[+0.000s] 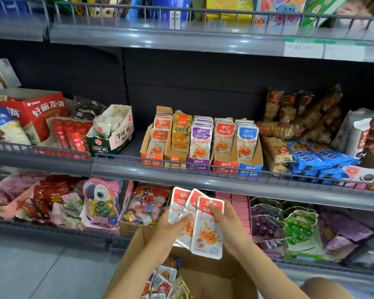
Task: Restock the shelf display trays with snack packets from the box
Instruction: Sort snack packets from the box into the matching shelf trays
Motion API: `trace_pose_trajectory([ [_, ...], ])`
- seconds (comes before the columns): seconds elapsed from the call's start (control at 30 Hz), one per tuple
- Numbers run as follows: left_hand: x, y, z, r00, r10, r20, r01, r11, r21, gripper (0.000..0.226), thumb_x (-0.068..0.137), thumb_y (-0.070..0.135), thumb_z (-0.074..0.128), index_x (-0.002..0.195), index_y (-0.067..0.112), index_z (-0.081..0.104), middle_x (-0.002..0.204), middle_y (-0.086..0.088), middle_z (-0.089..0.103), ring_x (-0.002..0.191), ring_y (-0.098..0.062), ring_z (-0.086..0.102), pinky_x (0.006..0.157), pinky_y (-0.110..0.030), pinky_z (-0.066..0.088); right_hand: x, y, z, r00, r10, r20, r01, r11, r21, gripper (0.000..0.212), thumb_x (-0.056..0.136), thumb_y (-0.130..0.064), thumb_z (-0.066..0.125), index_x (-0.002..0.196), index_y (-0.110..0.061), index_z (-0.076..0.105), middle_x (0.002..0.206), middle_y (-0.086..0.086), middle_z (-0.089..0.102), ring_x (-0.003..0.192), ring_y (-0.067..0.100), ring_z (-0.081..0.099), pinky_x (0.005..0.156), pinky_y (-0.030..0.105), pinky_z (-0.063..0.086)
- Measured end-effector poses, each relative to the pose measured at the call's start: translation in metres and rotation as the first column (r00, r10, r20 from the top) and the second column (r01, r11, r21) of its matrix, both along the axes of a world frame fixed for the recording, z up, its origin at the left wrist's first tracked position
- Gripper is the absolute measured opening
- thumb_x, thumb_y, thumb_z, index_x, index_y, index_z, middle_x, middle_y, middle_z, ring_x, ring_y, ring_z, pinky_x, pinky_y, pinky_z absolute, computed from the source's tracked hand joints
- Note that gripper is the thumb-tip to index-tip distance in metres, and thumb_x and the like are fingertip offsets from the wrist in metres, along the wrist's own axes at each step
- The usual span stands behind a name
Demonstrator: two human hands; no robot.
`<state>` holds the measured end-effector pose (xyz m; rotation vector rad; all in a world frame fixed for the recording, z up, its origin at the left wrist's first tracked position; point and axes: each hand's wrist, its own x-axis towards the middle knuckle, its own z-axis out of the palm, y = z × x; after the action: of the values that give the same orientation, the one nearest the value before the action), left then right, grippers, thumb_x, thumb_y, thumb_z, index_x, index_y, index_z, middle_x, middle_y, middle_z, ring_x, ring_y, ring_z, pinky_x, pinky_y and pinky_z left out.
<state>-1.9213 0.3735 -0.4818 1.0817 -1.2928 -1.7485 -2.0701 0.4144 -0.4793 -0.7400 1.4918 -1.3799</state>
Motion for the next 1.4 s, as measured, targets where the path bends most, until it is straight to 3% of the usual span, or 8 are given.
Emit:
trace_pose_trajectory([
  [0.27,-0.017,0.011,0.010,0.999,-0.043,-0.022,0.042,0.997,-0.058,0.031,0.087,0.024,0.065,0.112,0.035,0.052,0.107,0.008,0.068,0.086,-0.005,0.070,0.068,-0.020,0.054,0.021,-0.012,0.008,0.992,-0.125,-0.003,0.120,0.953,-0.279,0.040,0.094,-0.010,0.054,0.127,-0.028,0.042,0.115,-0.002,0.059,0.093,0.009,0.066,0.076,0.026,0.056],
  [0.37,-0.015,0.009,0.018,0.996,-0.070,0.051,0.077,0.984,-0.159,0.031,0.087,0.030,0.062,0.116,0.033,0.053,0.109,0.008,0.068,0.090,-0.007,0.069,0.072,-0.021,0.055,0.020,-0.015,0.018,0.970,-0.183,-0.160,0.120,0.933,-0.340,0.039,0.094,-0.022,0.054,0.122,-0.049,0.048,0.134,-0.008,0.051,0.121,0.017,0.053,0.100,0.045,0.047],
  [0.5,-0.018,0.010,0.032,0.980,-0.116,0.160,0.163,0.934,-0.319,0.034,0.092,0.035,0.054,0.121,0.041,0.038,0.108,0.020,0.058,0.087,-0.005,0.067,0.057,-0.022,0.055,0.018,-0.020,0.037,0.968,-0.208,-0.142,0.142,0.915,-0.377,0.035,0.097,-0.020,0.048,0.113,-0.051,0.055,0.125,-0.001,0.060,0.106,0.023,0.062,0.093,0.047,0.051],
  [0.67,-0.022,-0.006,0.049,0.943,-0.047,0.331,0.222,0.826,-0.518,0.036,0.085,0.047,0.054,0.115,0.036,0.037,0.108,0.014,0.062,0.090,0.007,0.063,0.081,-0.025,0.056,0.007,-0.028,0.061,0.997,-0.078,-0.024,0.066,0.942,-0.330,0.026,0.098,-0.016,0.046,0.114,-0.031,0.059,0.103,0.002,0.069,0.082,0.013,0.069,0.071,0.030,0.057],
  [0.8,-0.020,-0.026,0.069,0.926,-0.114,0.361,0.309,0.778,-0.547,0.043,0.075,0.059,0.057,0.110,0.043,0.037,0.108,0.016,0.064,0.093,0.005,0.064,0.080,-0.026,0.057,-0.022,-0.038,0.092,0.980,0.177,0.089,-0.150,0.956,-0.252,0.031,0.096,-0.011,0.044,0.122,-0.020,0.058,0.109,0.009,0.068,0.097,0.023,0.065,0.089,0.041,0.050],
  [1.0,-0.045,-0.061,0.095,0.913,-0.216,0.346,0.383,0.747,-0.544,0.045,0.084,0.049,0.057,0.120,0.038,0.033,0.115,0.014,0.061,0.095,-0.004,0.066,0.070,-0.028,0.058,-0.076,-0.054,0.118,0.922,0.350,-0.165,-0.371,0.921,-0.119,0.057,0.080,-0.009,0.071,0.129,-0.030,0.049,0.117,0.006,0.066,0.107,0.022,0.065,0.093,0.044,0.052],
  [1.27,-0.092,-0.116,0.121,0.846,-0.129,0.517,0.451,0.691,-0.565,0.041,0.094,0.045,0.042,0.130,0.030,0.031,0.119,0.009,0.055,0.087,-0.005,0.061,0.070,-0.024,0.055,-0.137,-0.081,0.142,0.944,0.081,-0.321,-0.160,0.961,-0.228,0.056,0.077,0.002,0.072,0.124,-0.018,0.051,0.109,0.011,0.068,0.099,0.024,0.067,0.082,0.039,0.057],
  [1.4,-0.106,-0.145,0.115,0.728,0.125,0.674,0.537,0.506,-0.675,0.053,0.092,0.046,0.050,0.140,0.032,0.033,0.142,0.011,0.042,0.115,-0.008,0.054,0.094,-0.029,0.050,-0.163,-0.113,0.154,0.883,-0.079,-0.462,-0.078,0.947,-0.311,0.054,0.076,0.001,0.072,0.120,-0.021,0.050,0.112,0.009,0.064,0.104,0.023,0.064,0.085,0.039,0.056],
])
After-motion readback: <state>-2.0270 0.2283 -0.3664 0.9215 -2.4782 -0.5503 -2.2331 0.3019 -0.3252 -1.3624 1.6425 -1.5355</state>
